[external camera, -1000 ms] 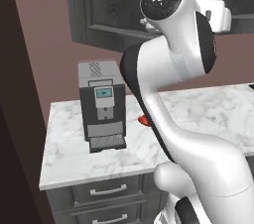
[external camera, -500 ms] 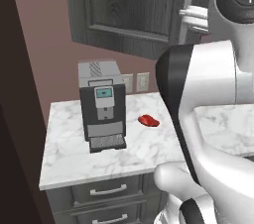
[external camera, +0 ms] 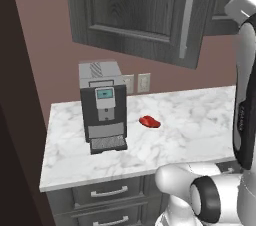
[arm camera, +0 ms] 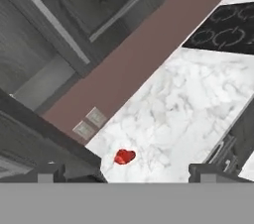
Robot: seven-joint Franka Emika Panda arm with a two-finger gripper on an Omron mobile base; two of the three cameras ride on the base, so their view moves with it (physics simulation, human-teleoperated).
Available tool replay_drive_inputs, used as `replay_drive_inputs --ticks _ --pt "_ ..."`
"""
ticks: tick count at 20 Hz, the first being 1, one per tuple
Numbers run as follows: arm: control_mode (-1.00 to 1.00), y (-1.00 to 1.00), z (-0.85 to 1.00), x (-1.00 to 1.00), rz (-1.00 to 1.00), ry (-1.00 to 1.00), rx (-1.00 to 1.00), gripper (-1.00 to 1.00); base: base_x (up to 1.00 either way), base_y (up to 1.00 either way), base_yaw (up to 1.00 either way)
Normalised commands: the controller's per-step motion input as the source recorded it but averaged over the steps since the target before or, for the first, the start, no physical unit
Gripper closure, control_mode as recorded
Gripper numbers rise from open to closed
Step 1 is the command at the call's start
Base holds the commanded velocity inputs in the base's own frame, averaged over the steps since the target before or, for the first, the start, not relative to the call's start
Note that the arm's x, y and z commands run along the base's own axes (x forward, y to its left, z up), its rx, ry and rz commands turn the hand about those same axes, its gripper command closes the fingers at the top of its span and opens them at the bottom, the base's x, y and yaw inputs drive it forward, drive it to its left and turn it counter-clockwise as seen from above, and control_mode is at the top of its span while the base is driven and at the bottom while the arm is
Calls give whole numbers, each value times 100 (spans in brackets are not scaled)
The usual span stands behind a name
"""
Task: Retrieve the tupperware from the cabinet, then place the raw meat into the tupperware to avoid contamination.
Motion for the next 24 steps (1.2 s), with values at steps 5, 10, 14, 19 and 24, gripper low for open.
replay_drive_inputs --ticks 5,10,14,19,24 --pt "-100 -39 -16 48 6 3 31 -100 0 0 0" --pt "-100 -10 -16 57 16 3 37 -100 0 0 0" --pt "-100 0 -8 65 20 9 42 -100 0 0 0" --pt "-100 0 -5 50 19 11 39 -100 0 0 0" --pt "-100 6 -15 38 22 11 29 -100 0 0 0"
